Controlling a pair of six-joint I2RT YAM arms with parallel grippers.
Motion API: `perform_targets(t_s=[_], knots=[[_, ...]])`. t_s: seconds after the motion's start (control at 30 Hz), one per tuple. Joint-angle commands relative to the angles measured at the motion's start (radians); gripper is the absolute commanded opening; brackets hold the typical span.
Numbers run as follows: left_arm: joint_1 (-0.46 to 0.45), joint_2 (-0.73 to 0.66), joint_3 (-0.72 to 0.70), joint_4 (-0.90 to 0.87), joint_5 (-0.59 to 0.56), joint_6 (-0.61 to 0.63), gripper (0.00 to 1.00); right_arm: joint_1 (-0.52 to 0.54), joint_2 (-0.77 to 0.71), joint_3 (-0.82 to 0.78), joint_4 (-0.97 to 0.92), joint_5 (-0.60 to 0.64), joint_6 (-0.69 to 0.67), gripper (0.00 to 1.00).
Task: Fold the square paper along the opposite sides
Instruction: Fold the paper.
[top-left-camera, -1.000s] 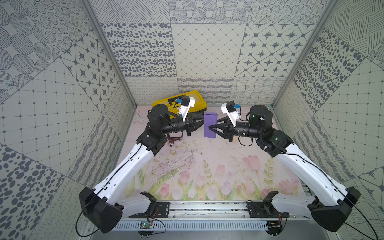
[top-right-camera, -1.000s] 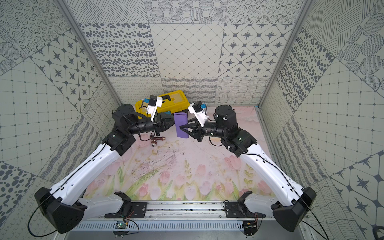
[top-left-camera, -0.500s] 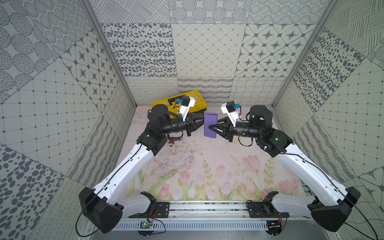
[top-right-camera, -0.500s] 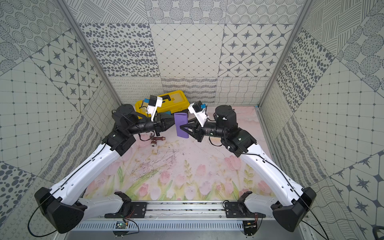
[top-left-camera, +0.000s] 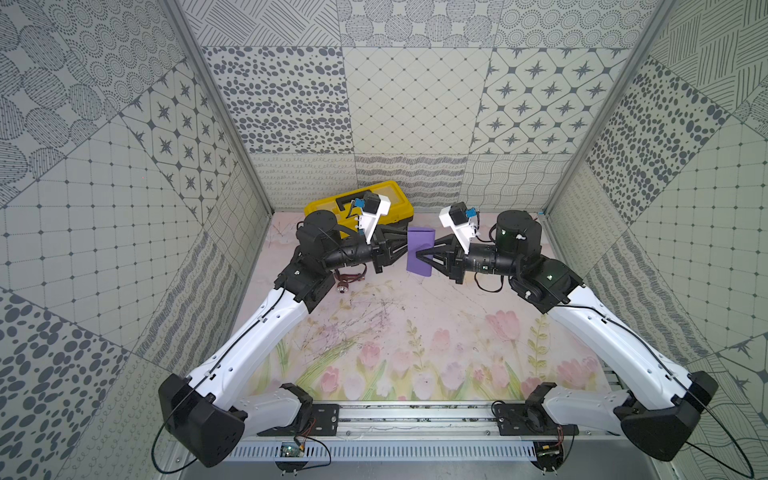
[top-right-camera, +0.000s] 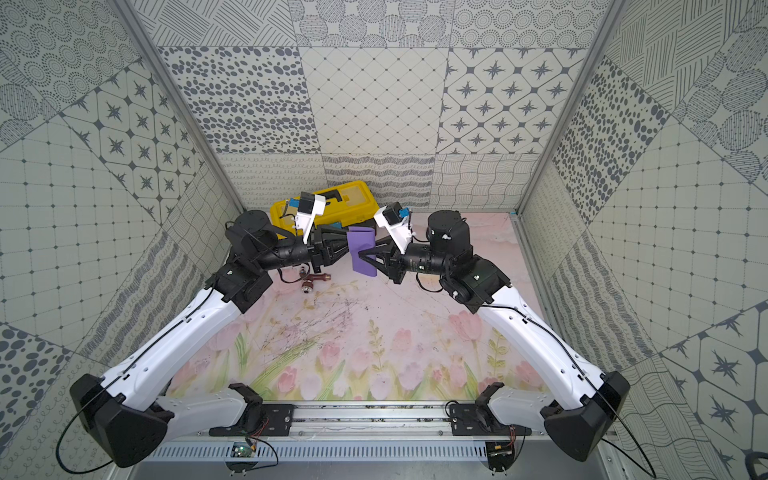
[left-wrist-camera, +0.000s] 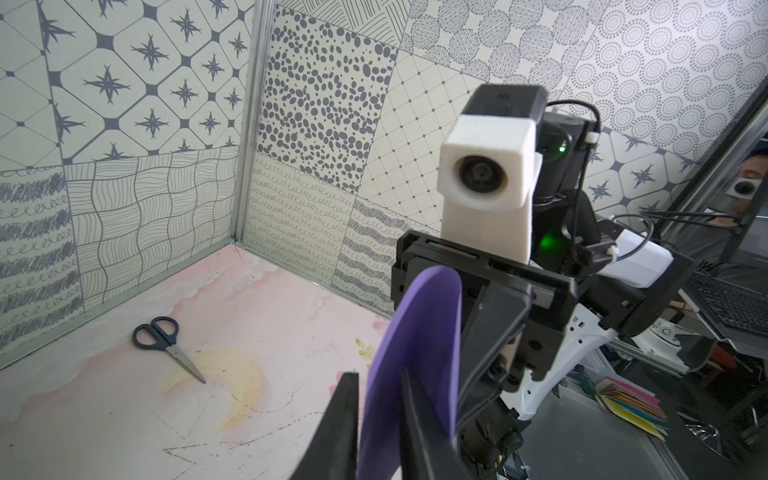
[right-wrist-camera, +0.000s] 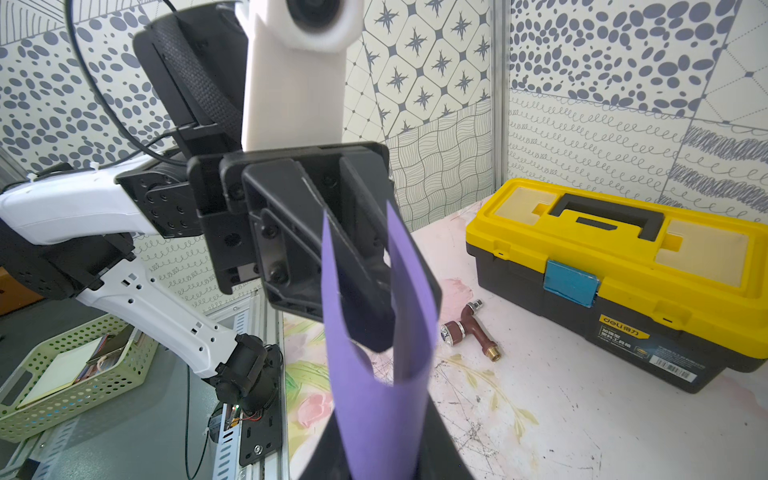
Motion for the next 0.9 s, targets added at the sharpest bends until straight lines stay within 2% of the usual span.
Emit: perform_targets(t_s=[0.0, 0.23, 0.3, 0.33, 0.4, 0.47, 0.53, 0.6, 0.63, 0.73, 0.87], knots=[[0.004, -0.025, 0.007, 0.061, -0.040, 0.029, 0.25, 0.009, -0.012, 0.016, 0.049, 0.000, -0.009, 0.21], [0.005, -0.029, 0.011, 0.046, -0.040, 0.037, 0.25, 0.010, -0.017, 0.013, 0.052, 0.000, -0.011, 0.20], [0.006, -0.031, 0.009, 0.034, -0.051, 0.050, 0.29, 0.011, -0.019, 0.012, 0.052, -0.001, -0.011, 0.20], [0.007, -0.034, 0.011, 0.017, -0.067, 0.066, 0.33, 0.010, -0.020, 0.012, 0.052, 0.000, -0.011, 0.20], [0.010, -0.054, 0.014, -0.024, -0.124, 0.108, 0.49, 0.011, -0.025, 0.009, 0.051, 0.002, -0.011, 0.21], [0.012, -0.085, 0.011, -0.075, -0.262, 0.160, 0.70, 0.012, -0.033, 0.005, 0.052, 0.005, -0.012, 0.22], [0.015, -0.120, -0.007, -0.099, -0.442, 0.193, 0.78, 0.011, -0.042, 0.003, 0.051, 0.004, -0.013, 0.23], [0.026, -0.153, -0.032, -0.105, -0.539, 0.205, 0.88, 0.011, -0.050, 0.003, 0.055, -0.005, -0.014, 0.24], [0.035, -0.171, -0.045, -0.107, -0.534, 0.200, 0.91, 0.011, -0.054, 0.003, 0.058, -0.017, -0.014, 0.25], [0.040, -0.212, -0.080, -0.097, -0.402, 0.182, 0.97, 0.011, -0.063, 0.003, 0.085, -0.066, -0.007, 0.27], [0.040, -0.244, -0.123, -0.053, -0.211, 0.165, 0.98, 0.010, -0.063, 0.014, 0.104, -0.119, -0.002, 0.29]])
